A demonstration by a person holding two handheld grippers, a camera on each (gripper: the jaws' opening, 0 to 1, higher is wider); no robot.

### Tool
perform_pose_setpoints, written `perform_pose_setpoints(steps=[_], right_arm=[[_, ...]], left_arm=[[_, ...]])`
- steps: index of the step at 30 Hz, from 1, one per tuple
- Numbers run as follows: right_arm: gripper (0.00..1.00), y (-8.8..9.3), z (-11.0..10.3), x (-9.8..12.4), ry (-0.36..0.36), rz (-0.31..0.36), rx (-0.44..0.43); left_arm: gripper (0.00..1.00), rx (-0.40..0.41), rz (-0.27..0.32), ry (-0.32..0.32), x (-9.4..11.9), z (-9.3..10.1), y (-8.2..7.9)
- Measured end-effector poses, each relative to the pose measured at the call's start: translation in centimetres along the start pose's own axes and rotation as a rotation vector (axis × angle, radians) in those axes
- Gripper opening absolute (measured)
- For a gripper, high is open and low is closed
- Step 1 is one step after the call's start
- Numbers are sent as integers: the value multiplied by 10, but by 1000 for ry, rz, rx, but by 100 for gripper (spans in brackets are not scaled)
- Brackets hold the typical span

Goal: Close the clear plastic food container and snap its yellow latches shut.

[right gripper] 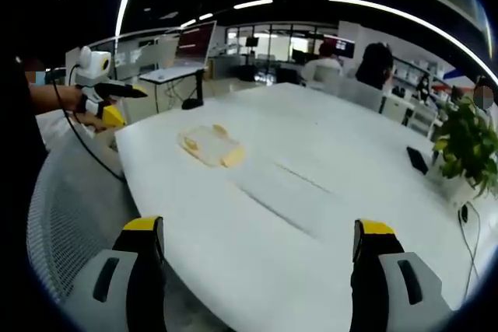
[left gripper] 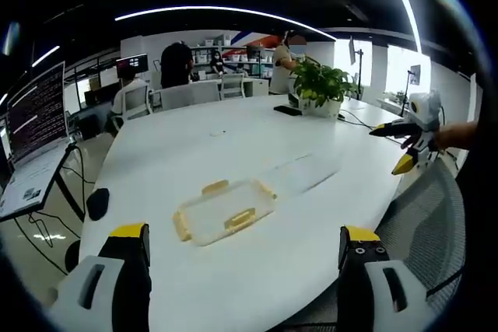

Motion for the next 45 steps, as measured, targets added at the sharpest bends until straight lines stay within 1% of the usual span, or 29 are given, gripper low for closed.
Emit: perform_pose_setpoints(steps=[11,24,45], right_arm=[[99,-2,-3,0,-5,-4,12],[99,0,-7,0,-12,-9,14],[99,2,-4,4,-6,-20,8]], left_arm=[[99,-3,12,-3,-1,-3,-1],[99,0,18,-1,-2,-2,0],[99,0,16,-1,-1,-2,1]])
Point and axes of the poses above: the point that each gripper's makers call its tool centre point, and the gripper's own axes: x roughly backward along the fingers, z roughly to its right, y roughly out of its underside, the point moved 7 cm from there along x, roughly backward along the fingers, and after that the axes turned 12 degrees about -x, right-handed, at the moved point
